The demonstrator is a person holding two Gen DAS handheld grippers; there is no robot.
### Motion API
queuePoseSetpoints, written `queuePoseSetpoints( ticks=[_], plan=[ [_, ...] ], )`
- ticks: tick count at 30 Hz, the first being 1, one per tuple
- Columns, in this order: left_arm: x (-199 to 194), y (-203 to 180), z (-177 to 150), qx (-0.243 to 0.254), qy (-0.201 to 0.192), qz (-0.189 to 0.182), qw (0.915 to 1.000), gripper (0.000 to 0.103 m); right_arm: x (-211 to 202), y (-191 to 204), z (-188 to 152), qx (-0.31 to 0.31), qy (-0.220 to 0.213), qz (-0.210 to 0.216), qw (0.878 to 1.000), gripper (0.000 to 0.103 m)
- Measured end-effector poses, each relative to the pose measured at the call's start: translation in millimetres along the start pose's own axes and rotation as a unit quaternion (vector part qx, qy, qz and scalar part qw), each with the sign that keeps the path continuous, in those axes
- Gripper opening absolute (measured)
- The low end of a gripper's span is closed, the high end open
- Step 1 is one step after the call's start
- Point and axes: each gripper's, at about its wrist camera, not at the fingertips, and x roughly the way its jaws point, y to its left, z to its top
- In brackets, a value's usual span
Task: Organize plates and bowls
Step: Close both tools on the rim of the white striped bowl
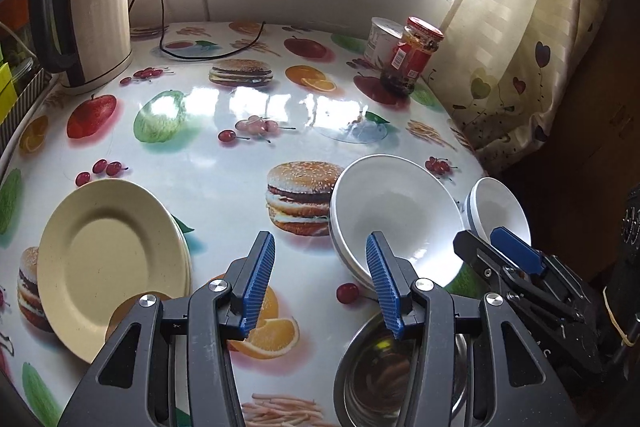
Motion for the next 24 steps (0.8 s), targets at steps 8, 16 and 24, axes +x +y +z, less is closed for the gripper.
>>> queuePoseSetpoints(
  ticks=[8, 16, 24],
  plan=[
    [17.2, -2.5, 7.7, 0.010, 0.007, 0.015, 0.9998, 0.049, 24.6, 2.1, 9.7, -0.013, 0.017, 0.005, 1.000, 0.049],
    [26.9, -4.3, 8.8, 0.017, 0.014, 0.022, 0.9995, 0.037, 38.0, 0.9, 11.8, -0.010, 0.026, 0.008, 1.000, 0.037],
    [30.6, -7.8, 9.6, 0.023, 0.016, 0.021, 0.9994, 0.029, 42.4, 1.1, 11.9, -0.011, 0.030, 0.010, 0.999, 0.031]
  ],
)
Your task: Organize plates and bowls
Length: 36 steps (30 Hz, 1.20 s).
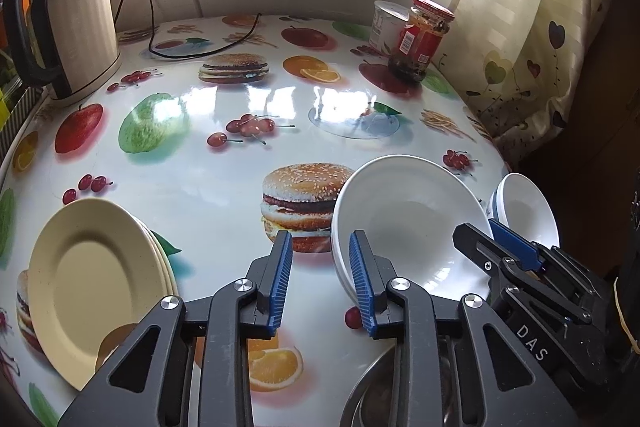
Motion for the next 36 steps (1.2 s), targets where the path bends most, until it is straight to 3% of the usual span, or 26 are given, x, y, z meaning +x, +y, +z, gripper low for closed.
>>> queuePoseSetpoints(
  ticks=[14, 36],
  plan=[
    [3.1, -8.9, 0.8, 0.021, -0.001, -0.001, 0.9998, 0.011, 1.3, 4.0, 0.6, 0.003, -0.003, 0.015, 1.000, 0.017],
    [1.5, -11.9, 2.0, 0.030, -0.011, 0.007, 0.9995, 0.010, -0.3, 6.2, -0.6, 0.005, -0.009, 0.017, 1.000, 0.013]
  ],
)
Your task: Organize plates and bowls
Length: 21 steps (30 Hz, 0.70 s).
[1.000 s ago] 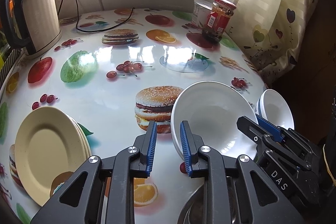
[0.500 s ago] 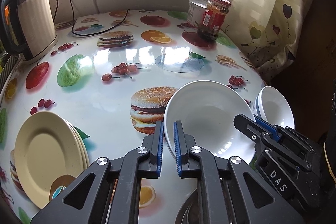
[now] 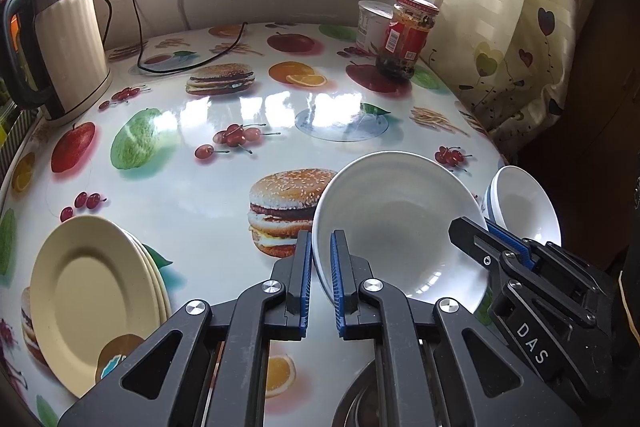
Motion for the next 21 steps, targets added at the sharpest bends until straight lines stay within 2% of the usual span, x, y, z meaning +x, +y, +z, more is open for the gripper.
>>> queuePoseSetpoints(
  ticks=[5, 21],
  plan=[
    [-7.2, -0.7, 0.1, -0.003, -0.007, -0.007, 0.9999, 0.010, -7.0, -0.2, 1.6, 0.002, -0.009, -0.002, 1.000, 0.010],
    [-48.2, -5.1, -6.5, 0.001, -0.035, -0.019, 0.9992, 0.010, -44.7, 7.4, -1.3, 0.004, -0.040, 0.001, 0.999, 0.010]
  ],
)
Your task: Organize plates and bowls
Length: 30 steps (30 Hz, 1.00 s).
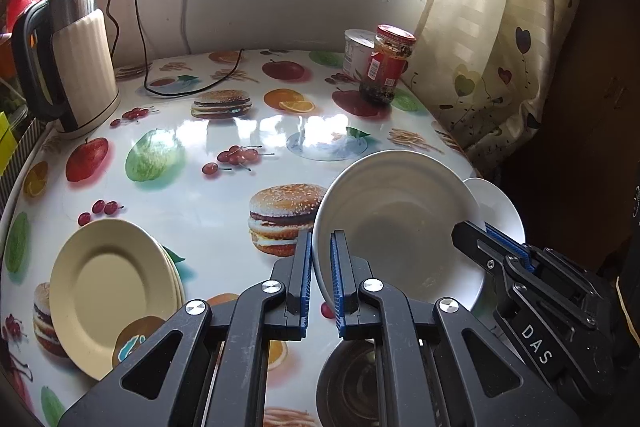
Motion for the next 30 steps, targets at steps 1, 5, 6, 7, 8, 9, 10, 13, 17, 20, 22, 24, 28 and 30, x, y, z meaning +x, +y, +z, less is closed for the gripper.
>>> queuePoseSetpoints(
  ticks=[1, 5, 6, 7, 8, 9, 10, 13, 17, 20, 22, 24, 28, 30],
  plan=[
    [-2.5, -0.2, -0.7, -0.001, -0.001, -0.002, 1.0000, 0.010, -3.0, 0.7, -0.6, 0.000, -0.002, 0.000, 1.000, 0.010],
    [-12.6, -2.1, -5.6, 0.000, -0.005, -0.008, 1.0000, 0.010, -16.3, 3.1, -3.9, 0.001, -0.009, -0.002, 1.000, 0.010],
    [-15.2, -3.1, -7.1, 0.002, -0.007, -0.008, 0.9999, 0.010, -19.4, 3.2, -5.2, 0.002, -0.010, -0.002, 1.000, 0.010],
    [-17.0, -3.6, -8.3, 0.002, -0.007, -0.009, 0.9999, 0.010, -22.4, 4.0, -6.4, 0.002, -0.011, -0.002, 1.000, 0.010],
    [-18.4, -4.1, -9.6, 0.002, -0.007, -0.011, 0.9999, 0.010, -25.4, 4.6, -7.8, 0.002, -0.013, -0.004, 1.000, 0.010],
    [-20.2, -4.2, -11.3, 0.002, -0.007, -0.013, 0.9999, 0.010, -28.6, 5.1, -9.5, 0.003, -0.015, -0.004, 1.000, 0.010],
    [-22.0, -4.8, -13.0, 0.000, -0.008, -0.014, 0.9999, 0.010, -31.2, 5.8, -10.8, 0.003, -0.016, -0.005, 1.000, 0.010],
    [-27.3, -6.4, -18.2, 0.001, -0.009, -0.017, 0.9998, 0.010, -39.3, 6.2, -15.9, 0.005, -0.019, -0.007, 1.000, 0.010],
    [-33.0, -7.9, -26.5, 0.001, -0.006, -0.023, 0.9997, 0.010, -49.5, 7.3, -23.7, 0.009, -0.023, -0.010, 1.000, 0.010],
    [-35.9, -9.0, -32.9, 0.002, -0.003, -0.026, 0.9997, 0.010, -55.2, 8.6, -30.6, 0.012, -0.023, -0.011, 1.000, 0.010],
    [-37.7, -9.0, -37.3, 0.002, -0.002, -0.028, 0.9996, 0.010, -58.2, 9.2, -35.8, 0.013, -0.022, -0.012, 1.000, 0.010],
    [-39.5, -8.8, -41.7, 0.002, 0.000, -0.030, 0.9995, 0.010, -60.7, 9.3, -40.7, 0.015, -0.021, -0.014, 1.000, 0.010],
    [-40.9, -8.9, -51.1, 0.002, 0.005, -0.032, 0.9995, 0.010, -65.9, 9.5, -51.1, 0.017, -0.017, -0.015, 1.000, 0.010],
    [-41.0, -9.4, -55.0, 0.003, 0.009, -0.033, 0.9994, 0.010, -67.3, 9.9, -55.9, 0.017, -0.015, -0.017, 1.000, 0.010]
  ],
)
